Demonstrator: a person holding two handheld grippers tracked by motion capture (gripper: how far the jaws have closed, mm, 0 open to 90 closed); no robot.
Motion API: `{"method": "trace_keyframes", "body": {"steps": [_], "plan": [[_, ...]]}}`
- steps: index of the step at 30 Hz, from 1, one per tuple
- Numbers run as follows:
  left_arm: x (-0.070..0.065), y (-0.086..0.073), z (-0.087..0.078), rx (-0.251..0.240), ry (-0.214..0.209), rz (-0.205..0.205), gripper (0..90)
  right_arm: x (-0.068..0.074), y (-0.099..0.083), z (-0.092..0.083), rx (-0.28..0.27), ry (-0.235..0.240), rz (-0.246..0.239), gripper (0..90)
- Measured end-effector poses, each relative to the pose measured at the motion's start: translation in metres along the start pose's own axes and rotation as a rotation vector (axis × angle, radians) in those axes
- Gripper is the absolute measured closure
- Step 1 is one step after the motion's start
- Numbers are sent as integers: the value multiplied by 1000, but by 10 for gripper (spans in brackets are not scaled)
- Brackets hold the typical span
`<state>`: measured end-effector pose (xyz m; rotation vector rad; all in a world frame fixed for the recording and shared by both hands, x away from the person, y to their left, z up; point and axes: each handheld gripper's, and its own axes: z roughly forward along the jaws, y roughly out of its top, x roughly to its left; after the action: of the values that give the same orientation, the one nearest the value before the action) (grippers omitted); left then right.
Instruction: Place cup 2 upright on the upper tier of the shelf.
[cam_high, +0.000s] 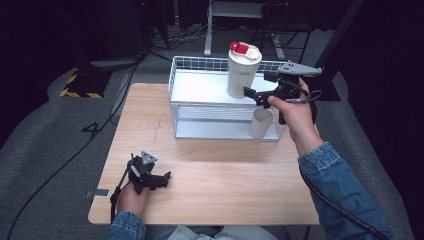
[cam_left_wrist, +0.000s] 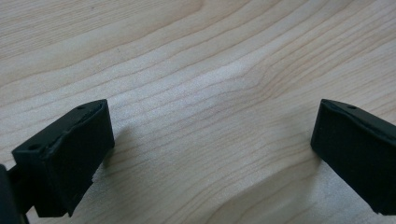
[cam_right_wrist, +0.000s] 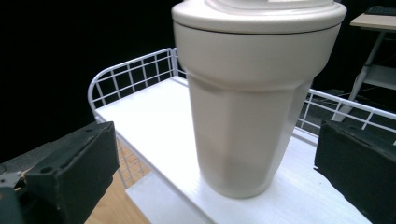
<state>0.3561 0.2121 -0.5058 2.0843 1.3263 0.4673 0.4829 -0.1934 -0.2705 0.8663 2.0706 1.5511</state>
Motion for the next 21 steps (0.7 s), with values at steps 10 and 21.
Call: {"method": "trace_keyframes", "body": {"steps": [10, 21], "plan": [[0, -1, -1, 0, -4, 6, 0, 4, -14, -33, 16, 35, -14, 0], [2, -3, -4, 6, -18, 18, 0, 2, -36, -77, 20, 94, -15, 7]]}}
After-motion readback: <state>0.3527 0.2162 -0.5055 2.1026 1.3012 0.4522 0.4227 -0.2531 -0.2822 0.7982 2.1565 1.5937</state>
